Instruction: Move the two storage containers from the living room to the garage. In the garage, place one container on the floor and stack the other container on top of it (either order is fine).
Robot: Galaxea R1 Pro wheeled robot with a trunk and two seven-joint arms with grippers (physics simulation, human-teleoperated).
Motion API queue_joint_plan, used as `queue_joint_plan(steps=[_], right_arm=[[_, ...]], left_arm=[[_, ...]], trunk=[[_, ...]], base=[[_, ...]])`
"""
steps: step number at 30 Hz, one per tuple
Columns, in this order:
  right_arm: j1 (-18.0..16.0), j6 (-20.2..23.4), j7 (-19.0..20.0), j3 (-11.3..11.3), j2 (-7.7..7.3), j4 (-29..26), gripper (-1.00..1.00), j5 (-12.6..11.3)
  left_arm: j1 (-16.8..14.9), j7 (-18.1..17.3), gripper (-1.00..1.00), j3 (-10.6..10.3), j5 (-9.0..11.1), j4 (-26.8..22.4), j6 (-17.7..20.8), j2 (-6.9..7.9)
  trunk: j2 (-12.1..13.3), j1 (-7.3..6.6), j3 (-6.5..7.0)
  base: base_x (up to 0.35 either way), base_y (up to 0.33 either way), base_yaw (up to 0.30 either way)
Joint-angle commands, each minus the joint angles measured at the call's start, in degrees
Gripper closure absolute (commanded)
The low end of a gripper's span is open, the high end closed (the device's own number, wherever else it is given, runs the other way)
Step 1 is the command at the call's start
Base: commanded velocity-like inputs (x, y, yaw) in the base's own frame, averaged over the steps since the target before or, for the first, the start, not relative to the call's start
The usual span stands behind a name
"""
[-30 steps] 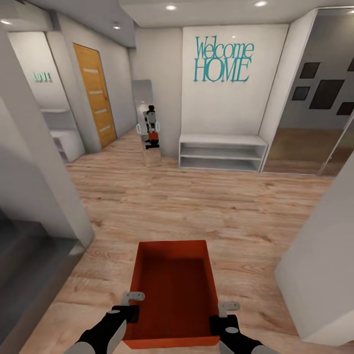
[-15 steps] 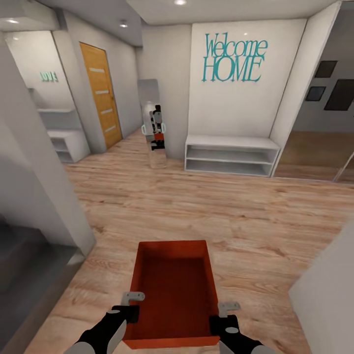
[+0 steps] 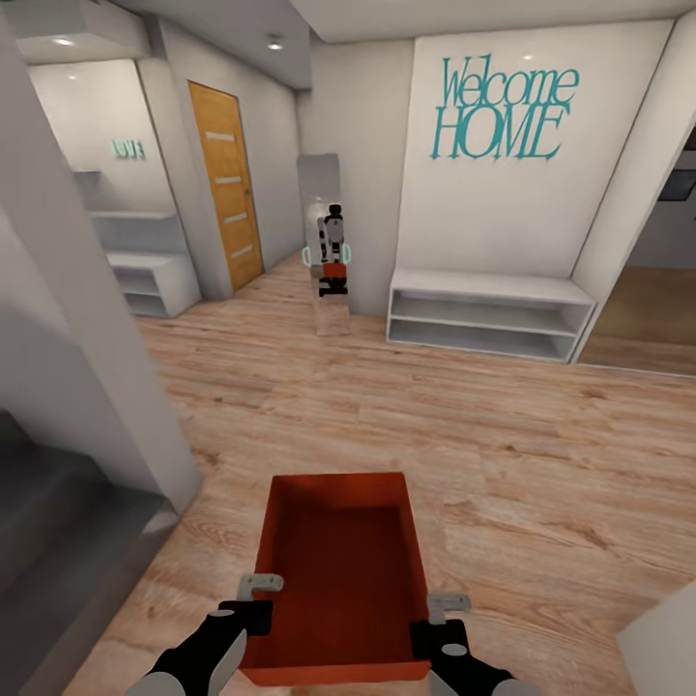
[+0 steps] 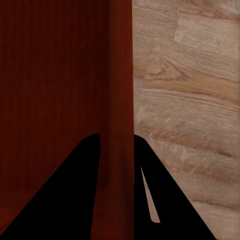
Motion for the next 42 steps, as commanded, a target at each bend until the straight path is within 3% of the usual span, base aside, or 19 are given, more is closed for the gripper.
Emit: queue_joint_plan(steps=[1,25,42], right_arm=[[-0.1,-1.5,0.0,0.1,-1.87,0.1,1.0,-0.2],[-0.1,-1.5,-0.1,0.1,-1.87,0.1,1.0,-0.2],[-0.1,-1.5,0.0,0.1,-1.87,0.1,1.0,-0.2]], left_arm=[[0.0,1.0,1.0,0.4,-0.2,0.1,0.4,0.33],[0.0,1.0,1.0,0.4,-0.2,0.1,0.4,0.33],[0.0,1.0,1.0,0.4,-0.2,0.1,0.4,0.33]], trunk=[[0.0,0.03,-0.05],[0.0,0.03,-0.05],[0.0,0.03,-0.05]], base=[[0.324,0.0,0.005],[0.324,0.0,0.002],[0.324,0.0,0.164]])
